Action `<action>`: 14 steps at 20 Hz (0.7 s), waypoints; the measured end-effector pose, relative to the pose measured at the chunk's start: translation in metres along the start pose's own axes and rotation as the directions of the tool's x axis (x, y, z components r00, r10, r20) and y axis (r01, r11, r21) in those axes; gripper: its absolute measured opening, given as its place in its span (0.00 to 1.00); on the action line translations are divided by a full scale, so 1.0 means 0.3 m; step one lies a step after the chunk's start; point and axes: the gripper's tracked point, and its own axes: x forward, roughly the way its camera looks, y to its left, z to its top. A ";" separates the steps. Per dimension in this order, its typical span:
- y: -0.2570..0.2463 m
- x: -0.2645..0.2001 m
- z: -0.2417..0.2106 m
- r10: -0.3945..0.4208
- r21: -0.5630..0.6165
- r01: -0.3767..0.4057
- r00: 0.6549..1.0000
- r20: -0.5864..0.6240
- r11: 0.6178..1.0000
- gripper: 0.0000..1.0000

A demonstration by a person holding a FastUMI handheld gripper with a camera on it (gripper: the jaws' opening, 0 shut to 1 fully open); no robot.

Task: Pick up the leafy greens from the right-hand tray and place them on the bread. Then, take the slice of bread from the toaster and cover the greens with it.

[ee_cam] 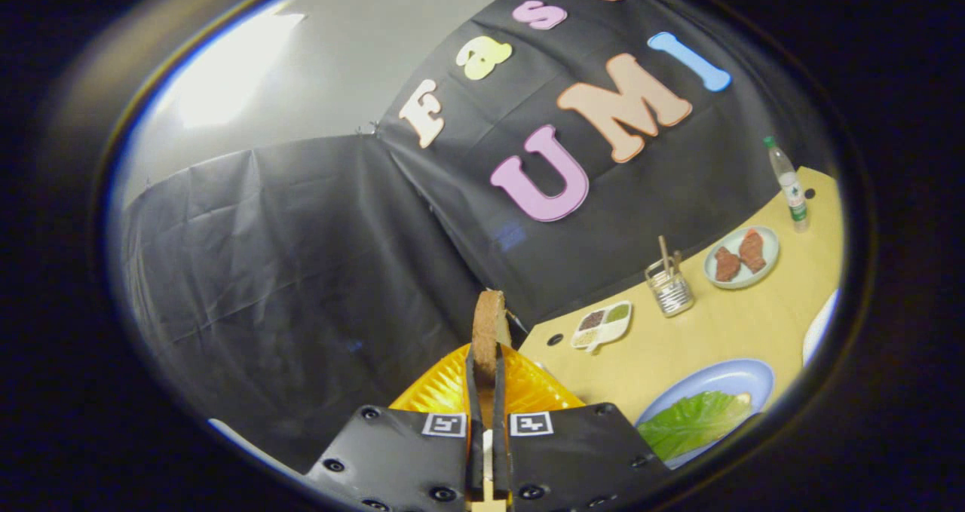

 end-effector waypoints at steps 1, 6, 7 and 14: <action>-0.045 -0.033 0.004 -0.013 0.024 0.013 1.000 0.012 1.000 0.07; -0.284 -0.133 -0.039 -0.085 0.206 0.071 0.995 0.060 0.976 0.07; -0.327 -0.143 -0.066 -0.099 0.245 0.082 0.993 0.060 0.966 0.07; -0.558 -0.177 -0.213 -0.216 0.359 0.186 0.975 0.045 0.914 0.07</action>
